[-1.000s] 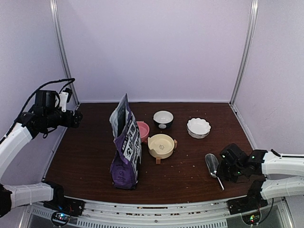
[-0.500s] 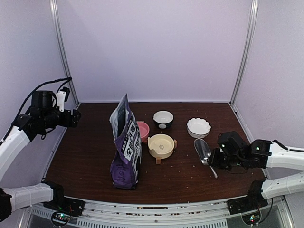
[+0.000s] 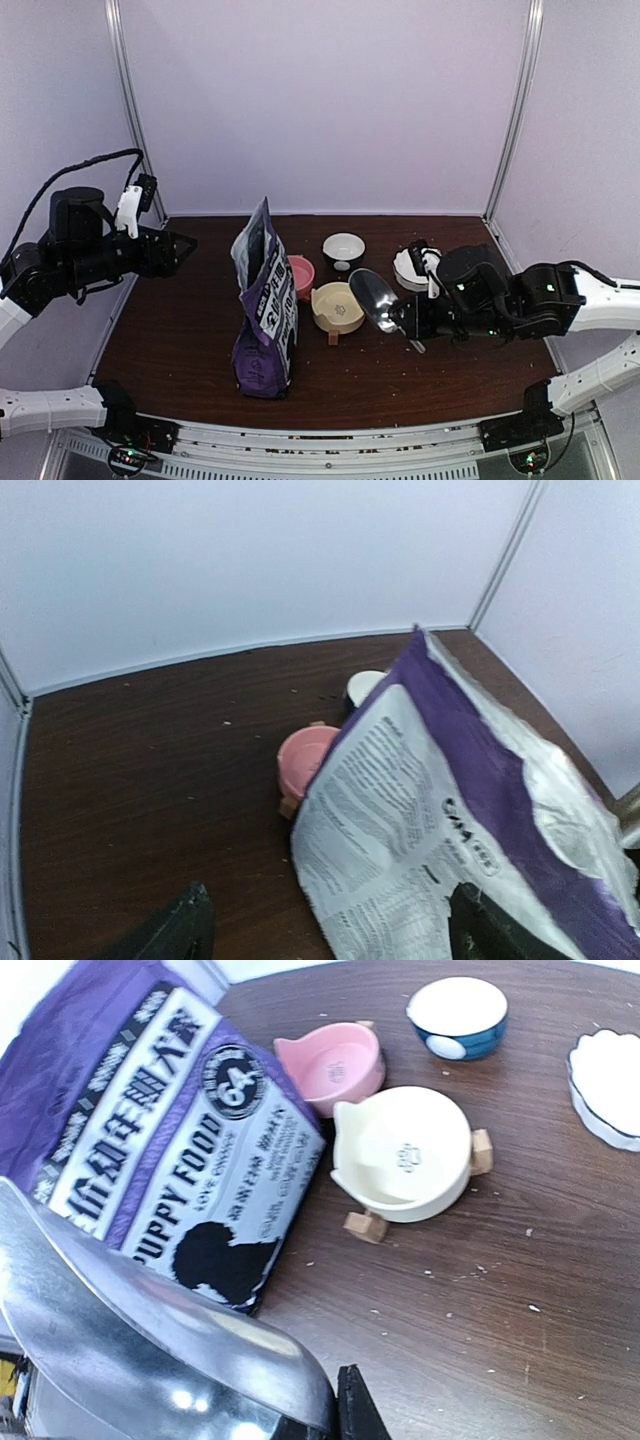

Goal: Serve the pet food

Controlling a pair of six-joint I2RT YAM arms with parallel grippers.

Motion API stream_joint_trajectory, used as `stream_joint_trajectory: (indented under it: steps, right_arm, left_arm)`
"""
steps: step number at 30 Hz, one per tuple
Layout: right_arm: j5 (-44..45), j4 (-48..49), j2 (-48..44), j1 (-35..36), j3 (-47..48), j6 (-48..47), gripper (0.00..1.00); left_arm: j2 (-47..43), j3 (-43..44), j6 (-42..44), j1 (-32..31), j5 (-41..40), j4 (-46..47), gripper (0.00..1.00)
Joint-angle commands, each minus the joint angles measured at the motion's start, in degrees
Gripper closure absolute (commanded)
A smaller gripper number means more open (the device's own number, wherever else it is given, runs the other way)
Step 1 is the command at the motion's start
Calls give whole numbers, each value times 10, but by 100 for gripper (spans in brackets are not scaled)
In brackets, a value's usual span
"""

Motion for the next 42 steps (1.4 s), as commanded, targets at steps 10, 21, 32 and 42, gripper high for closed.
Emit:
stream_joint_trajectory:
  steps: [10, 21, 32, 42]
  right_arm:
    - [40, -8, -23, 54, 22, -51, 100]
    - [89, -46, 33, 87, 89, -102, 100]
    - [135, -47, 105, 117, 181, -128, 100]
    - [184, -31, 101, 118, 212, -136, 100]
  left_arm:
    - [77, 51, -199, -211, 17, 91, 17]
    - [171, 101, -223, -262, 103, 136, 15]
    - [205, 196, -161, -315, 61, 101, 28]
    - [250, 276, -134, -341, -11, -9, 27]
